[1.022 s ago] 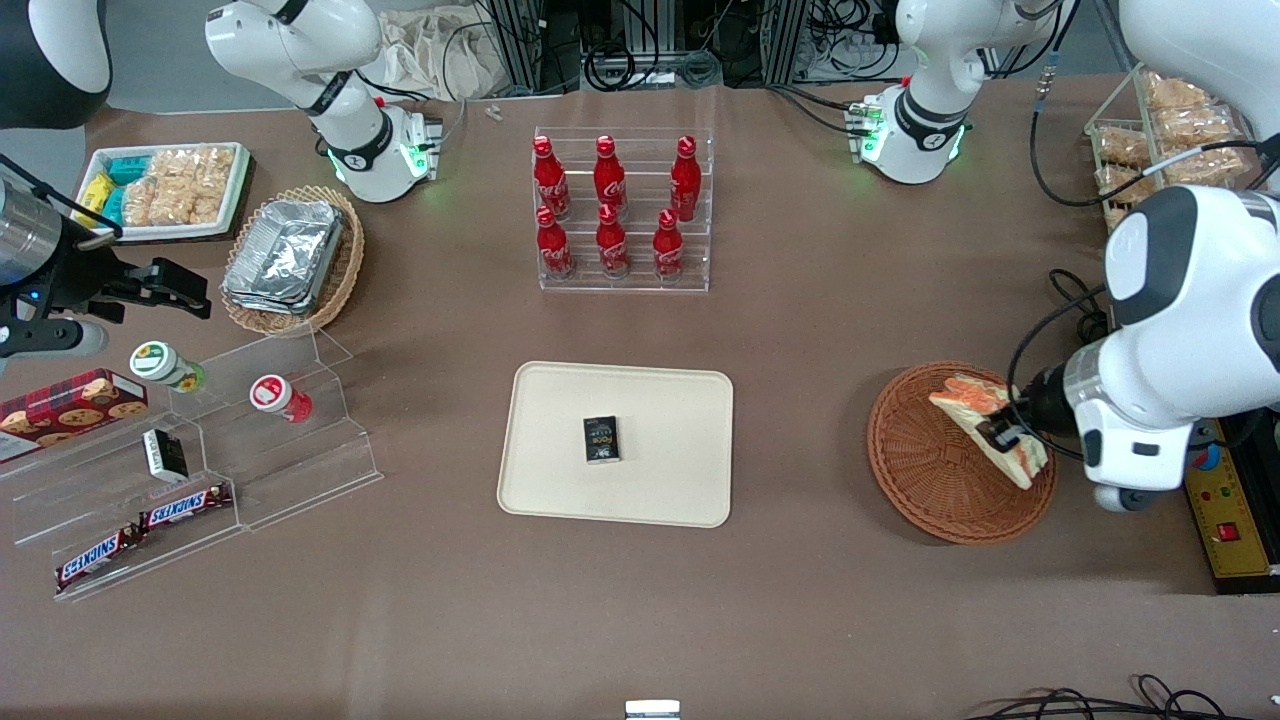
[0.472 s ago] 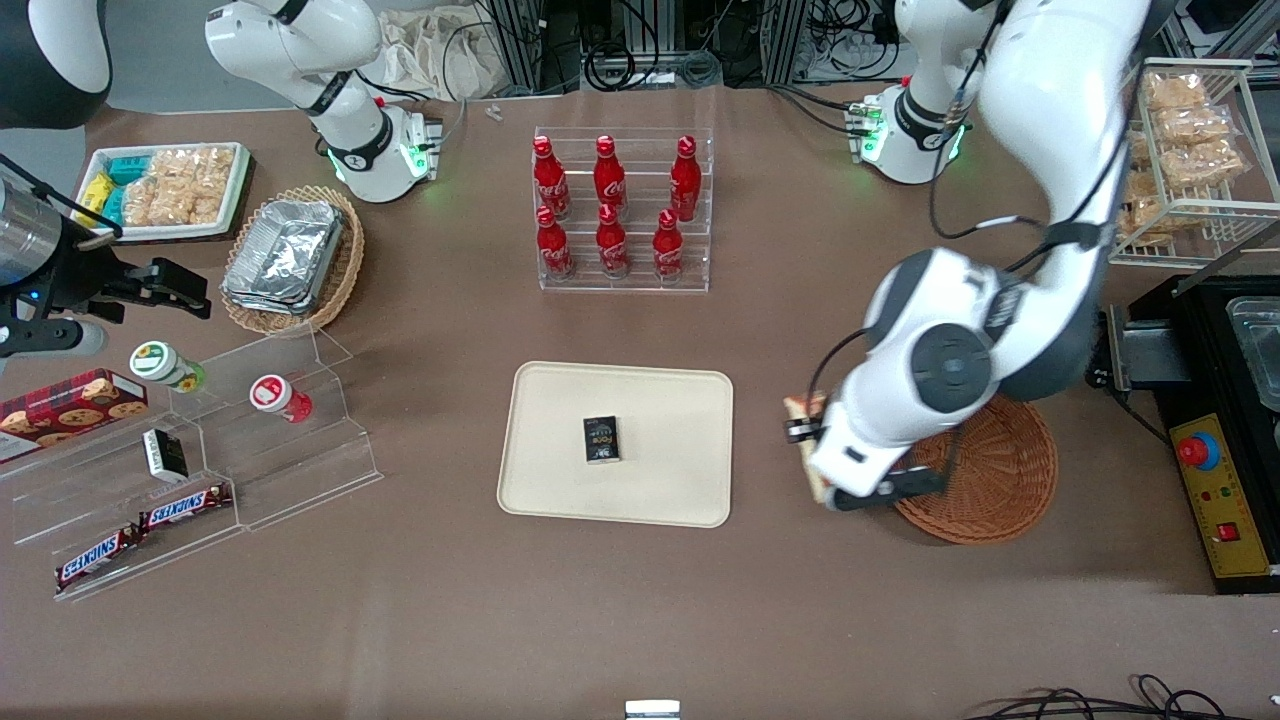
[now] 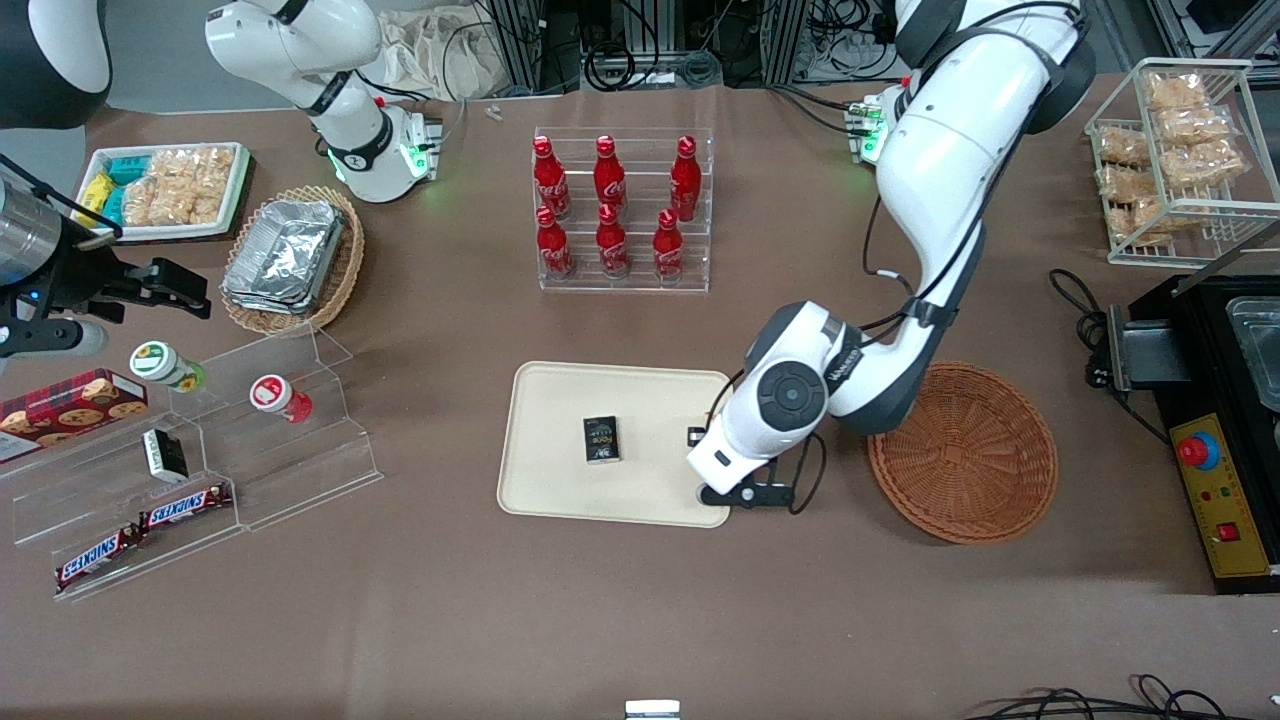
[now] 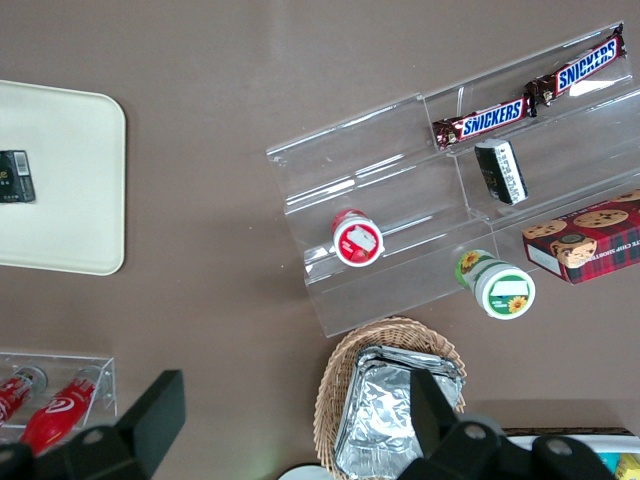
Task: Place sandwich from basket to tray
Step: 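Carry the sandwich with the left gripper over to the cream tray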
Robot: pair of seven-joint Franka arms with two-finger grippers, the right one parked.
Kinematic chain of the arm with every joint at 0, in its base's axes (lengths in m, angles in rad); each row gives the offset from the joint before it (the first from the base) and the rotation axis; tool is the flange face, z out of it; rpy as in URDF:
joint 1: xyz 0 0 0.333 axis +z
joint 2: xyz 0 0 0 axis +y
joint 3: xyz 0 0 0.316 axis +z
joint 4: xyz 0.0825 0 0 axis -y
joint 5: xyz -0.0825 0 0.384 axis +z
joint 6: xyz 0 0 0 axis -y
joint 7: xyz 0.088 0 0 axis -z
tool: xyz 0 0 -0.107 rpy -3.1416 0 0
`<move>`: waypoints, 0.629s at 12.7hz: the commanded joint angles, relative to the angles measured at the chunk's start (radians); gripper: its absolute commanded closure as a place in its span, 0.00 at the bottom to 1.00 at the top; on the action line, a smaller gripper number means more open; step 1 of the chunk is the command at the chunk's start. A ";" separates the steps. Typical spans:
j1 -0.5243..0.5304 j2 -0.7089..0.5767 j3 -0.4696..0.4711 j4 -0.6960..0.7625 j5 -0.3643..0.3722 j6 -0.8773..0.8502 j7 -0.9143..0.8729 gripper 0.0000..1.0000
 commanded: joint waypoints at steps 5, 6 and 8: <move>-0.040 0.032 0.009 0.035 0.020 -0.014 -0.031 0.79; -0.049 0.034 0.009 0.035 0.020 -0.014 -0.057 0.76; -0.049 0.035 0.009 0.035 0.023 -0.014 -0.092 0.10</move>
